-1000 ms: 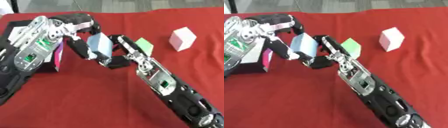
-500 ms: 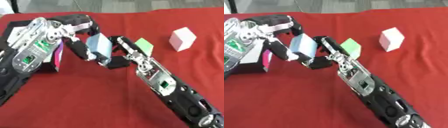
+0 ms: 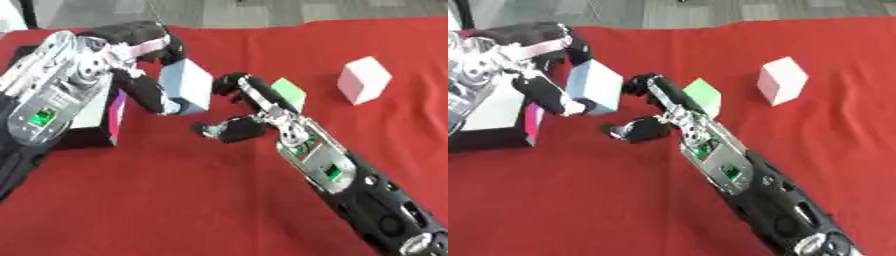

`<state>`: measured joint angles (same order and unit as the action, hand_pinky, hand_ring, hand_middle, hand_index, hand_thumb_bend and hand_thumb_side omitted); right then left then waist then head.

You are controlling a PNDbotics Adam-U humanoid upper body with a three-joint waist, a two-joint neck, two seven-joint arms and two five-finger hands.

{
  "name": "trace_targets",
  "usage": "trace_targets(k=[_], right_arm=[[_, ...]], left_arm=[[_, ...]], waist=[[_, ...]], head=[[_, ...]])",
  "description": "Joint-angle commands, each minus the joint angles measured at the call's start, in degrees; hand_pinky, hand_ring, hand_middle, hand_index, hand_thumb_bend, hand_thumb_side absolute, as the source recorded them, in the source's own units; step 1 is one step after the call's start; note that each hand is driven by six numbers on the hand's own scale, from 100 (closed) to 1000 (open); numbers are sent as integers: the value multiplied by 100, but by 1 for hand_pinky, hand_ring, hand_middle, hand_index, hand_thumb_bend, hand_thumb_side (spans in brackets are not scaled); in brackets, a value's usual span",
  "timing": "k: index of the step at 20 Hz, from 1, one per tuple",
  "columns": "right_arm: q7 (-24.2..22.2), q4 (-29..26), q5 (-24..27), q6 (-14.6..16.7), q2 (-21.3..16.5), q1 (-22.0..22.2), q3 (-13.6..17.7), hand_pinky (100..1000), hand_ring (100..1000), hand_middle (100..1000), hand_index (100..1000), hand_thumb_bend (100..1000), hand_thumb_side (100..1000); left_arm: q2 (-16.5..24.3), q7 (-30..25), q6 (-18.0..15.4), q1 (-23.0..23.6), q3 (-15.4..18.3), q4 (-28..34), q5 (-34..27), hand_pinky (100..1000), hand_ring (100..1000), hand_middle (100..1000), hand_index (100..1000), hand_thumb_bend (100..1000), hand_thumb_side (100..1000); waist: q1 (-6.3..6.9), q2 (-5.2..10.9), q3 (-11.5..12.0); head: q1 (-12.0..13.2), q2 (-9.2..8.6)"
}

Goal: Pick up the objects with one hand, pass them to the other hand, and then place them into the box on the other side of the table.

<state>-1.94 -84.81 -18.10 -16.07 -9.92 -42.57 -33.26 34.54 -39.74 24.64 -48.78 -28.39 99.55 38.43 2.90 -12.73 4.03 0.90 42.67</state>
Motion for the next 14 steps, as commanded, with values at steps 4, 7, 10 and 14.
trace_targets(k=[4, 7, 10, 14], right_arm=[[-124, -166, -227, 244, -68, -69, 67, 753, 807, 716, 853, 648, 118], [-149, -200, -254, 286, -93, -66, 82, 752, 807, 715, 853, 646, 118], [-128, -239, -250, 280, -117, -66, 94, 751, 806, 715, 851, 641, 116], [-53, -264, -185, 237, -140, -59, 106, 749, 807, 714, 849, 626, 119]], left_arm=[[180, 8, 24, -44, 125, -11, 34, 722, 708, 409, 449, 310, 100], [208, 43, 38, -9, 167, -15, 39, 721, 707, 407, 447, 306, 100], [264, 127, 95, 63, 299, 26, 6, 719, 707, 403, 442, 286, 100], [370, 413, 309, 183, 637, 160, -117, 715, 705, 396, 435, 253, 100]], waist=[[12, 105, 1], [11, 104, -4], [8, 103, -8], [9, 99, 0]], head=[[29, -52], [33, -49], [28, -47], [27, -51]])
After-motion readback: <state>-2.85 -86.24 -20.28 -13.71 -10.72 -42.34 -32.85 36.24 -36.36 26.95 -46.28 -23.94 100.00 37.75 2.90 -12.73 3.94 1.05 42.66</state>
